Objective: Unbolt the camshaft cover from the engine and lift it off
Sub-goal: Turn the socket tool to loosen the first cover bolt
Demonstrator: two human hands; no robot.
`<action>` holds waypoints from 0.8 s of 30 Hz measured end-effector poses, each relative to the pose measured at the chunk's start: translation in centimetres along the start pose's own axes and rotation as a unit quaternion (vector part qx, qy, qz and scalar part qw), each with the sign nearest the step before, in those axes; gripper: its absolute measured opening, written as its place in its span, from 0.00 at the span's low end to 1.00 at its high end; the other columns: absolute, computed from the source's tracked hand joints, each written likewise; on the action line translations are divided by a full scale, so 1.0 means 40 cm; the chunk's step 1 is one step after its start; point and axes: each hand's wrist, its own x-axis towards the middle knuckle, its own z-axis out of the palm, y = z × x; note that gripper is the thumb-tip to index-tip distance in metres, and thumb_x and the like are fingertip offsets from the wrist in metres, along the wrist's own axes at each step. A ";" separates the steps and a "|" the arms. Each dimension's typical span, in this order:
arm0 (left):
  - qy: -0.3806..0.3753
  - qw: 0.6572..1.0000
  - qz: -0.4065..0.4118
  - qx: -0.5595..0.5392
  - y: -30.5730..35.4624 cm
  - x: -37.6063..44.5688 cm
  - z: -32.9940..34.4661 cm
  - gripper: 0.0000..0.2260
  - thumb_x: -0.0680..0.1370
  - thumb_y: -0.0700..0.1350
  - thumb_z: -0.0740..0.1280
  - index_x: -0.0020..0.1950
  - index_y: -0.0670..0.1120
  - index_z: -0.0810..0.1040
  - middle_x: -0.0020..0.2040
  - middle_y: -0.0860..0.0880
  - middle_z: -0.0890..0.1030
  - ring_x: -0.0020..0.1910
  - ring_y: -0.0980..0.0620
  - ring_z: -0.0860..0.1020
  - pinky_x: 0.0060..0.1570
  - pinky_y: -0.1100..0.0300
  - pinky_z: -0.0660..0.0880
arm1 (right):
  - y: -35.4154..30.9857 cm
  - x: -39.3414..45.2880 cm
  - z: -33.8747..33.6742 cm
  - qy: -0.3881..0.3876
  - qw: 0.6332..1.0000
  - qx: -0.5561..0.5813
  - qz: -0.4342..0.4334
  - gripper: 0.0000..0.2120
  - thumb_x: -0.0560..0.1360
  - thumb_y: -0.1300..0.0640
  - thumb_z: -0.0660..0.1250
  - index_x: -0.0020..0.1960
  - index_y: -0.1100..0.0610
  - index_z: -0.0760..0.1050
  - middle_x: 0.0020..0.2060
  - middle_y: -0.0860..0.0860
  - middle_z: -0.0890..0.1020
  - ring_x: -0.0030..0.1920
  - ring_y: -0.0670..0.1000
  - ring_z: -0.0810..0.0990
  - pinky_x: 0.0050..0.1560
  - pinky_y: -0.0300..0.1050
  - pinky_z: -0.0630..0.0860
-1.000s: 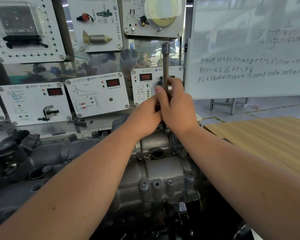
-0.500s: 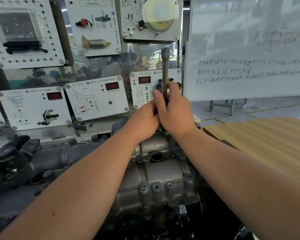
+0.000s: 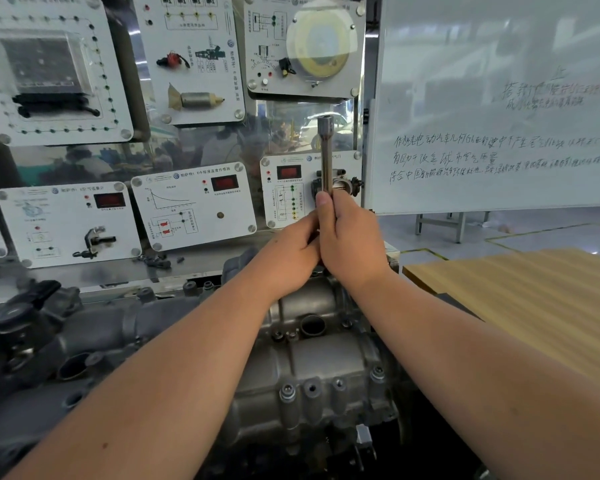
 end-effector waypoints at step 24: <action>0.034 0.999 0.005 0.015 0.001 0.002 0.006 0.15 0.84 0.43 0.61 0.70 0.57 0.73 0.52 0.58 0.82 0.52 0.59 0.81 0.49 0.64 0.78 | -0.012 -0.005 -0.010 0.002 0.999 0.031 -0.008 0.10 0.84 0.48 0.59 0.57 0.54 0.70 0.36 0.50 0.80 0.39 0.57 0.80 0.40 0.56 0.77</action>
